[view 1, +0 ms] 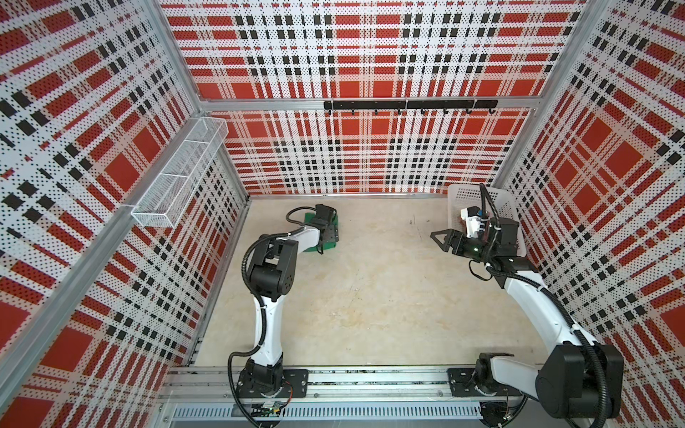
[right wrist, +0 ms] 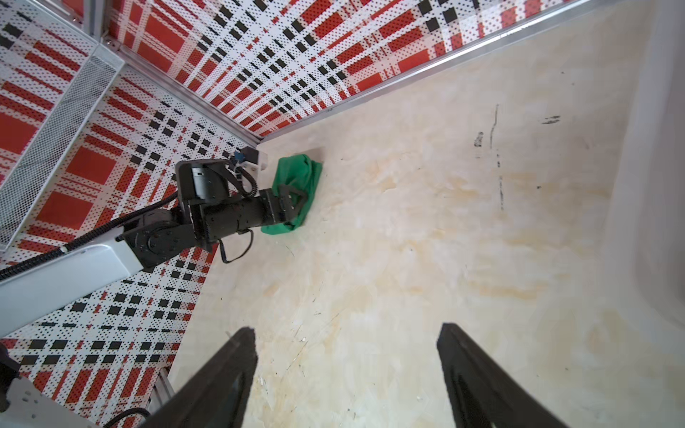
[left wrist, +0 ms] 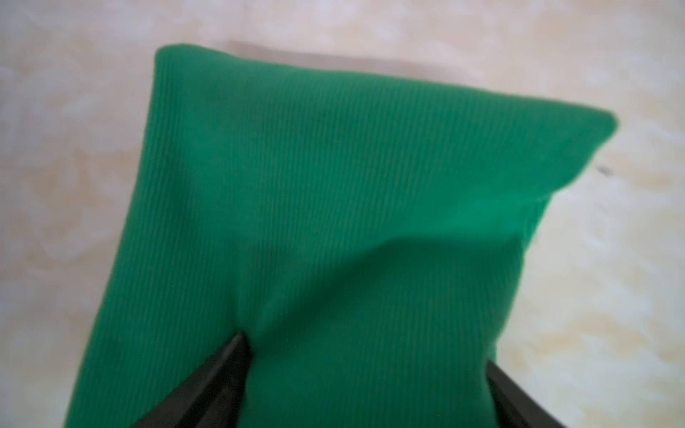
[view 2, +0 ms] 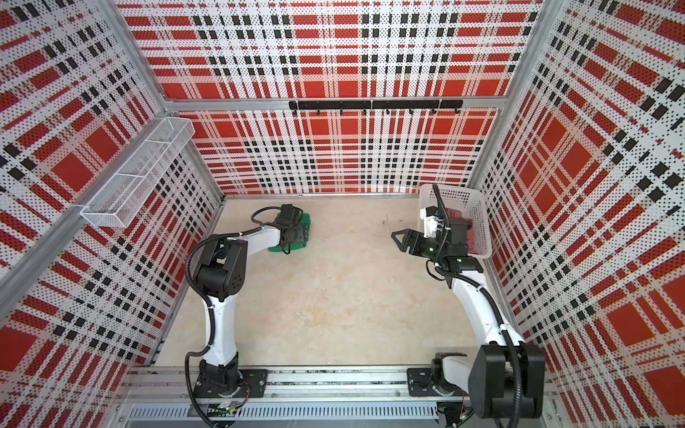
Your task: Fold and stack the tank tops
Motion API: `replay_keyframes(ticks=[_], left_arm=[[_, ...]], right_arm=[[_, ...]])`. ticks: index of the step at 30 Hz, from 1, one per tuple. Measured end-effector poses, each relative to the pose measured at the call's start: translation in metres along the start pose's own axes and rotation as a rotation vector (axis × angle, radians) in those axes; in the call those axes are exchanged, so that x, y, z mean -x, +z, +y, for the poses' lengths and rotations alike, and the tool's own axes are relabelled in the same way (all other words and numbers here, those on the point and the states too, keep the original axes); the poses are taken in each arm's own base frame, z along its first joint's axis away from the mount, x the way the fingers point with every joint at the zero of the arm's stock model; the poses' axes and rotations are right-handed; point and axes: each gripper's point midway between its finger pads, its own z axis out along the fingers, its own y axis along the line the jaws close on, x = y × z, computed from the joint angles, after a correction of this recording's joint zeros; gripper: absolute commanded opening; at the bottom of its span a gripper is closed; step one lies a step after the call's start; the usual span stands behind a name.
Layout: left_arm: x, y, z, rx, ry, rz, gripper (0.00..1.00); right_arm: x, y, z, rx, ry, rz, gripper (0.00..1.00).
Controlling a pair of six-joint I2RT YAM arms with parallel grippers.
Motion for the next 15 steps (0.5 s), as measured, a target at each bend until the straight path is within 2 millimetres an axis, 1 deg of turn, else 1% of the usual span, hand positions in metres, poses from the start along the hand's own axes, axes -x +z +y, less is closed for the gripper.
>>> replay_keyframes(ticks=[2,5,7,8,11,15], left_arm=[[0.01,0.007,0.014,0.017,-0.013,0.009,0.79],[0.023,0.018,0.033,0.048,-0.011,0.028,0.75],[0.03,0.023,0.045,0.078,0.0,0.035,0.65],[0.032,0.026,0.051,0.091,0.009,0.04,0.71],[0.04,0.032,0.061,0.115,0.027,0.046,0.72],[0.051,0.041,0.08,0.135,0.034,0.039,0.81]], right_arm=[[0.001,-0.004,-0.005,-0.011,0.008,-0.01,0.81],[0.006,-0.01,-0.01,-0.02,0.012,-0.03,0.81],[0.01,-0.015,-0.013,-0.025,0.014,-0.045,0.81],[0.011,-0.017,-0.015,-0.027,0.015,-0.052,0.81],[0.012,-0.023,-0.022,-0.04,0.023,-0.064,0.81],[0.013,-0.029,-0.032,-0.058,0.041,-0.068,0.81]])
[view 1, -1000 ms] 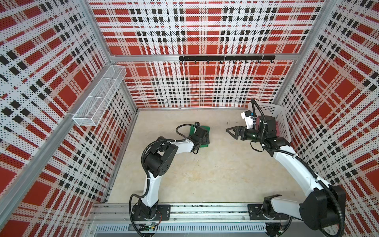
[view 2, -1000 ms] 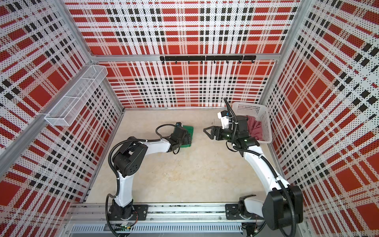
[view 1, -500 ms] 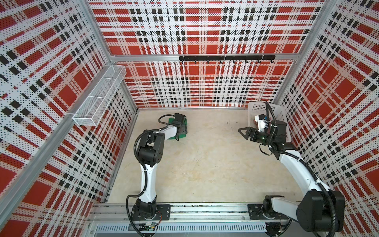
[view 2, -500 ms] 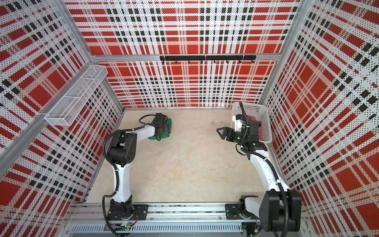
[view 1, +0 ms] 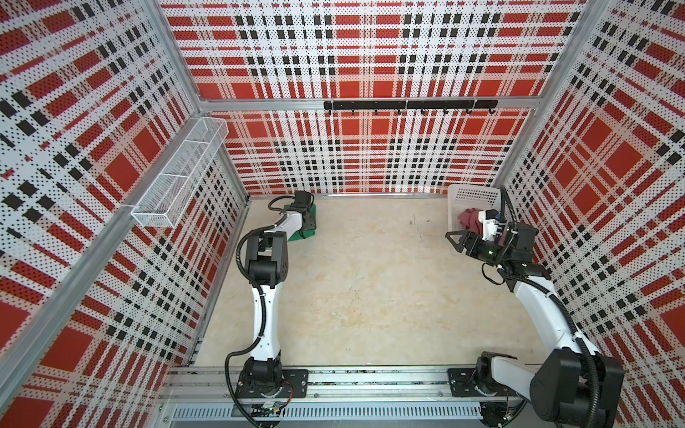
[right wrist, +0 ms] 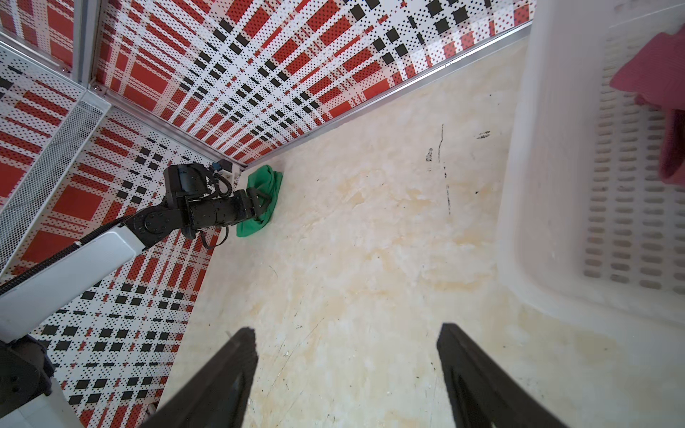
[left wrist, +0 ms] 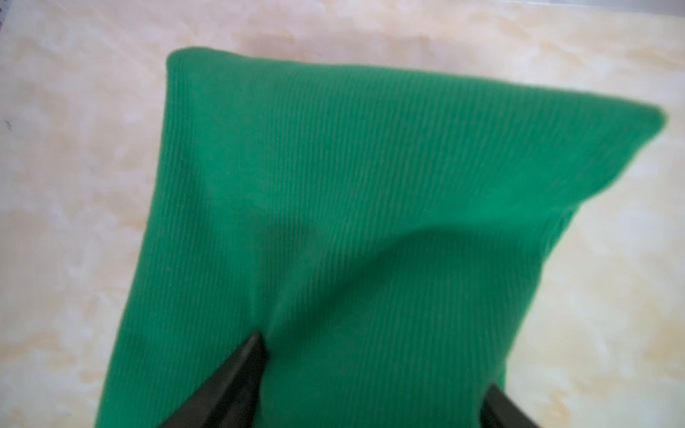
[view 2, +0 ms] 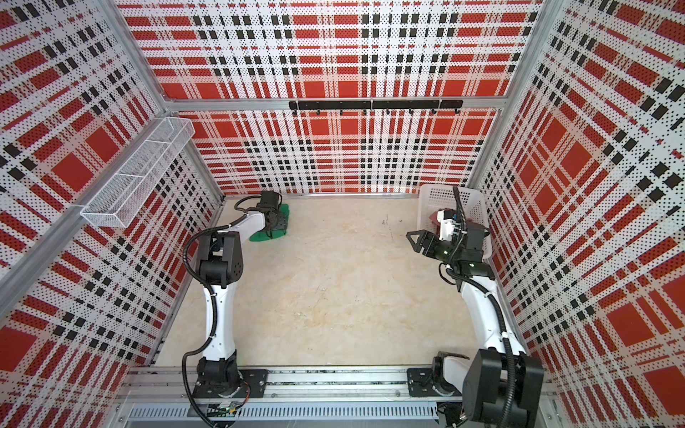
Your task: Fold and stack the tank tops
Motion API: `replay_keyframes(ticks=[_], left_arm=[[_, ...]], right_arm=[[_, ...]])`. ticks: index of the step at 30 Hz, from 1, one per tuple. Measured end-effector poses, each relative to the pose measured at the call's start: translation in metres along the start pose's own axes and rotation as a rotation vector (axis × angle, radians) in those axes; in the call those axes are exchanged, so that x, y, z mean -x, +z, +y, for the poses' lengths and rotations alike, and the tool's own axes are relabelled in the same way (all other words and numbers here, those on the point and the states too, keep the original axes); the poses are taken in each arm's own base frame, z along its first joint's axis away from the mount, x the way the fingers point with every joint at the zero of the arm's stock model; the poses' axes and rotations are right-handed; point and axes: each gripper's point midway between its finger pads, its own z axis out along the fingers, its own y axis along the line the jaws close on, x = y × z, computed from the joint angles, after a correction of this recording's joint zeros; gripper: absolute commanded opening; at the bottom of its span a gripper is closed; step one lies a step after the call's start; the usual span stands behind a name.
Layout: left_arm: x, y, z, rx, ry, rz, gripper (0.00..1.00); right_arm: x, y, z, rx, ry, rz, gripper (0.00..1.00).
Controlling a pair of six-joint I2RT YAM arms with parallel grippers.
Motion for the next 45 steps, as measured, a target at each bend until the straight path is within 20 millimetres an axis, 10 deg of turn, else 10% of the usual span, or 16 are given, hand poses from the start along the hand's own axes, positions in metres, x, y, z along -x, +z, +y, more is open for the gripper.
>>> replay_keyframes(ticks=[25,30,38,45], left_arm=[[-0.002,0.009,0.06,0.064,-0.068,0.033,0.75],[-0.002,0.01,0.072,0.081,-0.079,0.035,0.94],[-0.014,-0.018,0.079,0.099,-0.052,0.088,0.98],[0.022,-0.123,0.058,0.048,-0.04,-0.053,0.98]], right_arm=[[0.011,-0.013,-0.023,-0.114,0.031,-0.021,0.81],[0.041,-0.027,-0.038,-0.281,0.003,-0.094,0.81],[0.096,-0.032,-0.121,-0.714,-0.038,-0.13,0.82],[0.094,0.013,-0.211,-0.902,0.023,0.008,0.82]])
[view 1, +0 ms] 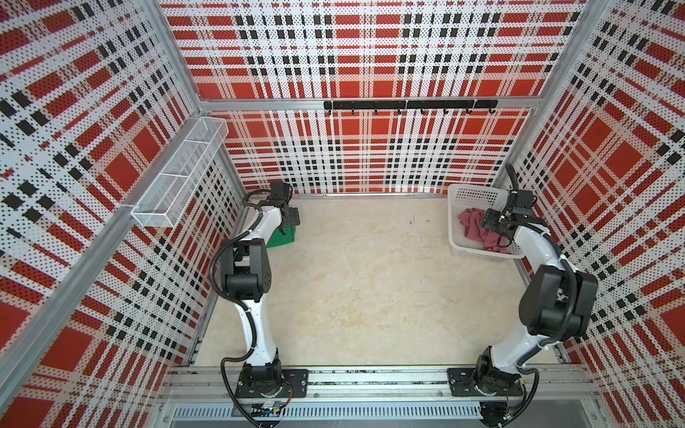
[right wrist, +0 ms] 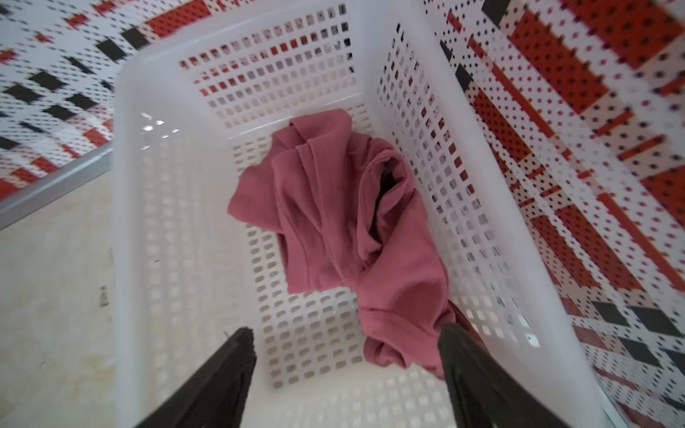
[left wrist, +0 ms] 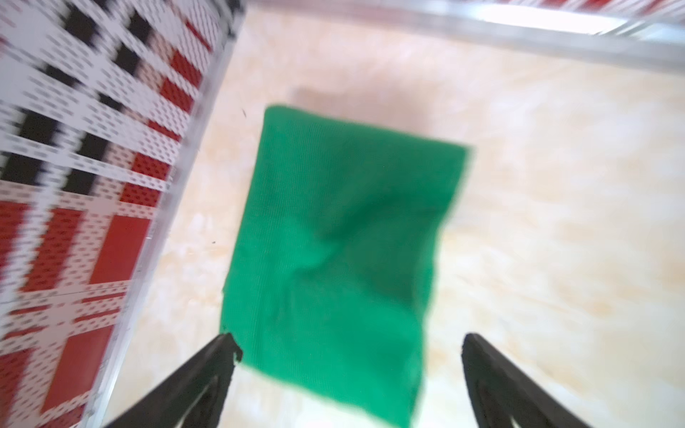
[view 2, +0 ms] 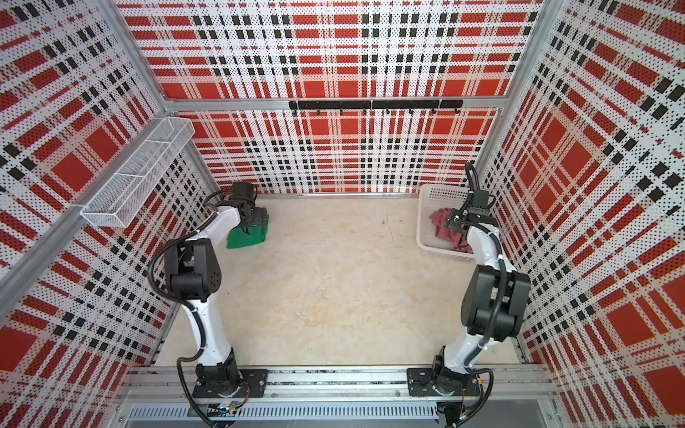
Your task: Fold and stack the tank tops
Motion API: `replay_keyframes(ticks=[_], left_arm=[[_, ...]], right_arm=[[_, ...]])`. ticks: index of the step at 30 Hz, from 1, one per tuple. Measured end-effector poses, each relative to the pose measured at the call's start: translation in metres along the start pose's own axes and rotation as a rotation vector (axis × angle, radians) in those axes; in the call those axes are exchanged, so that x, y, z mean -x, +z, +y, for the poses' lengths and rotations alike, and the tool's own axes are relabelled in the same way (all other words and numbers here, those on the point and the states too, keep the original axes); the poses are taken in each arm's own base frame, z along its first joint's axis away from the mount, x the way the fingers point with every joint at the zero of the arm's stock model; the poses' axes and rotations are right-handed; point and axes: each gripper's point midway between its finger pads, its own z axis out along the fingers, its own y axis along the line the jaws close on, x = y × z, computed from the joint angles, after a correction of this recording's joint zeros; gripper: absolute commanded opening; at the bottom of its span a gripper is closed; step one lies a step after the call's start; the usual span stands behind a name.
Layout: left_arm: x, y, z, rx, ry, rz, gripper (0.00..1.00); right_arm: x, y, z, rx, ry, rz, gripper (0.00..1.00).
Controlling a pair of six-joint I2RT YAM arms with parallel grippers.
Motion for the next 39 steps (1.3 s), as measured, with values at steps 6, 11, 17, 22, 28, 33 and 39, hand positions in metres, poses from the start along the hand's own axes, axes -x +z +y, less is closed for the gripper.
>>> replay_keyframes(ticks=[6,11,17,22,28,33,39], left_arm=[[-0.007,-0.118,-0.058,-0.217,-0.003,-0.196,0.98],[-0.066,-0.152,-0.085,-0.413,-0.061,-0.194,0.98],[-0.14,-0.16,-0.128,-0.594,-0.092,-0.078,0.97],[-0.164,-0.172,-0.152,-0.685,-0.105,-0.043,0.96],[-0.147,-0.19,-0.164,-0.769,-0.158,-0.096,0.95],[-0.137,-0.201,-0.17,-0.826,-0.188,-0.124,0.94],[-0.124,-0.218,-0.17,-0.927,-0.245,-0.161,0.92]], right_arm=[[-0.03,0.057,-0.008,-0.071,0.001,0.133,0.75],[-0.036,0.068,-0.006,-0.07,0.01,0.177,0.43],[-0.03,0.064,0.0,-0.043,0.018,0.178,0.0],[-0.009,0.028,0.011,0.026,0.02,0.127,0.0],[0.066,-0.083,0.048,0.18,-0.008,-0.102,0.0],[0.08,-0.173,0.12,0.39,-0.113,-0.218,0.0],[0.039,-0.262,0.237,0.687,-0.314,-0.216,0.0]])
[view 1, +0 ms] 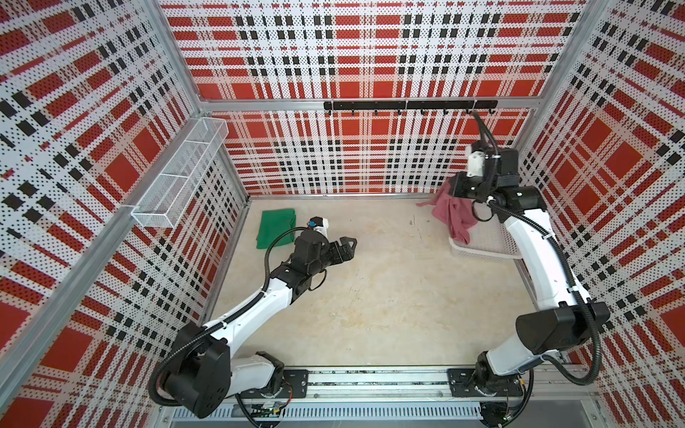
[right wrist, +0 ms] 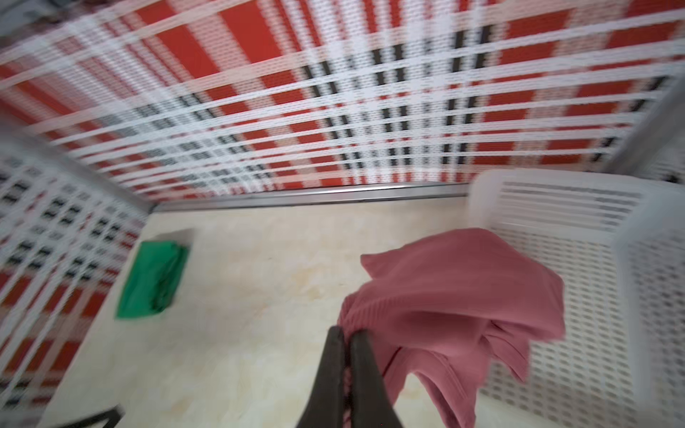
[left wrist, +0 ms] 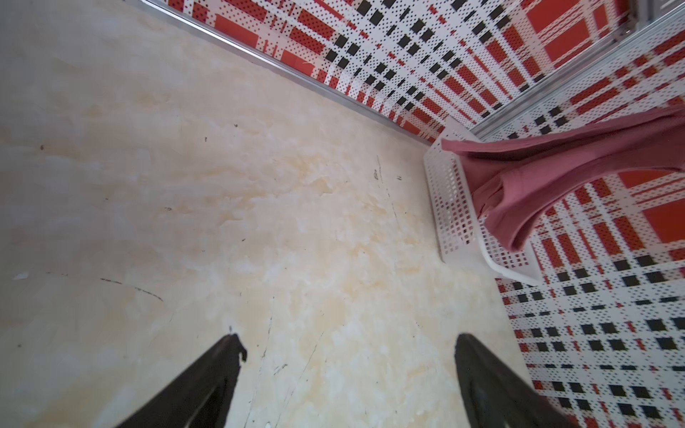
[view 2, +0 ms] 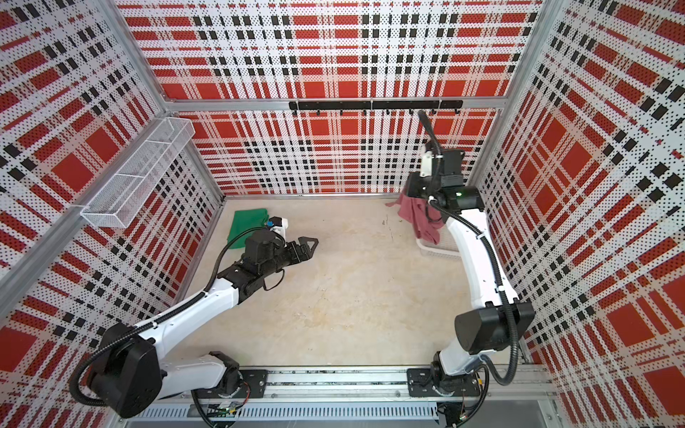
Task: Fold and stack the tank tops
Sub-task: 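Pull the pink tank top onto the table with the right gripper while left grasps it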
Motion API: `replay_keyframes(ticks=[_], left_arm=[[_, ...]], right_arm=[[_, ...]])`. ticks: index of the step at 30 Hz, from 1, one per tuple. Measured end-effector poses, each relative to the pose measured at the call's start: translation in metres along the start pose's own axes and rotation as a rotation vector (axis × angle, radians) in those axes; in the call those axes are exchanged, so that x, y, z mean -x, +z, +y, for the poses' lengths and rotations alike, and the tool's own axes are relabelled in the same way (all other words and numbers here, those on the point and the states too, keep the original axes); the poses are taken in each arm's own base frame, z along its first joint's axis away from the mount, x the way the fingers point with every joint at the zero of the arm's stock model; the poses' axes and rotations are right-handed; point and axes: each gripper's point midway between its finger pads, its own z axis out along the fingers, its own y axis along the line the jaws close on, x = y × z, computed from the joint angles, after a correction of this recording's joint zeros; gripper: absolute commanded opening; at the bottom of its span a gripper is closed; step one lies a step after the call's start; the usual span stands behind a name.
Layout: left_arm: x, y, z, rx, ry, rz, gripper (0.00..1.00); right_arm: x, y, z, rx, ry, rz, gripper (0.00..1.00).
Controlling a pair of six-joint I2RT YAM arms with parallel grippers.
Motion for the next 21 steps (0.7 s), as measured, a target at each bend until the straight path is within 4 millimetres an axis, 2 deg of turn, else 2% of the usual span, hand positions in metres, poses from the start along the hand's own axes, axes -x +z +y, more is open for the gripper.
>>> replay_keyframes(ticks=[1,3,5,7,9,12,15,18,21], left_arm=[[0.0,-0.002,0.001,-0.007,-0.011,-0.005,0.92],[-0.001,-0.005,0.005,-0.017,-0.032,-0.008,0.91],[-0.003,-0.008,0.009,-0.024,-0.052,-0.008,0.9],[-0.002,-0.011,0.01,-0.032,-0.068,-0.015,0.9],[0.0,-0.015,0.012,-0.039,-0.079,-0.025,0.9],[0.003,-0.019,0.013,-0.05,-0.095,-0.037,0.89],[0.003,-0.02,0.017,-0.051,-0.105,-0.043,0.89],[-0.001,-0.02,0.026,-0.04,-0.116,-0.038,0.88],[-0.009,-0.017,0.04,-0.007,-0.127,-0.025,0.85]], right_arm=[[0.004,-0.004,0.02,0.043,-0.021,-0.009,0.0],[0.015,-0.02,0.073,0.163,-0.07,-0.047,0.0],[0.023,-0.036,0.111,0.264,-0.102,-0.085,0.0],[0.026,-0.05,0.138,0.346,-0.121,-0.105,0.0],[0.024,-0.055,0.151,0.4,-0.125,-0.103,0.0],[0.015,-0.049,0.157,0.429,-0.113,-0.077,0.0],[-0.005,-0.03,0.151,0.415,-0.095,-0.025,0.0],[-0.04,0.002,0.138,0.394,-0.064,0.062,0.0],[-0.09,0.039,0.107,0.343,-0.018,0.178,0.01]])
